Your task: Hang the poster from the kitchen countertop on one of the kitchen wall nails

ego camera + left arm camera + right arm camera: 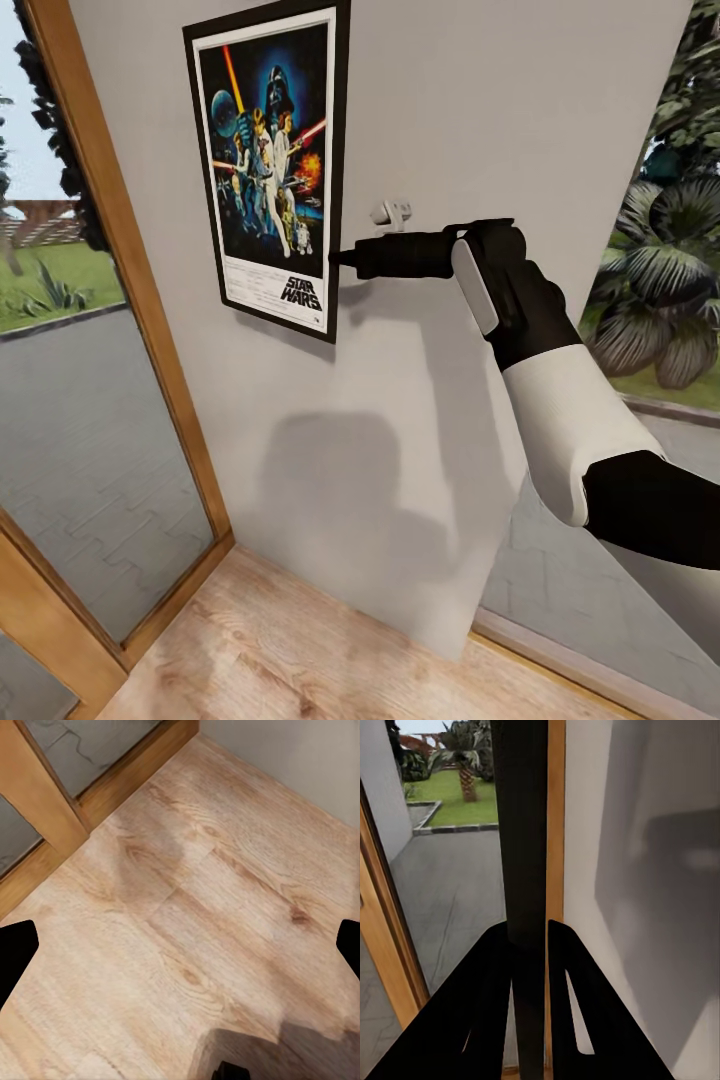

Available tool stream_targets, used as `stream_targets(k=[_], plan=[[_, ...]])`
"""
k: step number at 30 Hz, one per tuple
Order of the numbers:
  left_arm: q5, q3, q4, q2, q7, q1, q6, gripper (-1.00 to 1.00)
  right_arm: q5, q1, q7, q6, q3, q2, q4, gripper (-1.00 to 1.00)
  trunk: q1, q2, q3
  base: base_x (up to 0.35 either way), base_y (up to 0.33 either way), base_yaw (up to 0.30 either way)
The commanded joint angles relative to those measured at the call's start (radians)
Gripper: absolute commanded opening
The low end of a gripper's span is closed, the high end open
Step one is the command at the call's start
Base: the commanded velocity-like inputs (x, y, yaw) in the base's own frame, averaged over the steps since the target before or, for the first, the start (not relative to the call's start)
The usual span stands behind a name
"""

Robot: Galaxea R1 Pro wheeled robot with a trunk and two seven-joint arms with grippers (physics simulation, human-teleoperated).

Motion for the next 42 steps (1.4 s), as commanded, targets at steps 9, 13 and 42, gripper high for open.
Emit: stream_targets(k=[9,13,42], plan=[[0.0,0.004,-0.001,-0.001,-0.008,-0.001,-0.001,1.0,-0.009,-0.001,-0.001,0.008,0.0,0.0,0.0,-1.0,0.001,-0.002,-0.002,0.02,0.0,0.0],[0.0,0.005,-0.001,-0.001,-0.008,-0.001,-0.001,1.0,-0.009,-0.001,-0.013,0.008,0.001,-0.001,0.0,-1.0,0.001,-0.002,-0.002,0.012,0.0,0.0],[0.0,0.005,-0.002,-0.001,-0.008,-0.001,-0.001,1.0,-0.009,-0.001,-0.021,0.009,0.001,0.001,0.003,-1.0,0.001,-0.002,-0.002,0.0,0.0,0.0]])
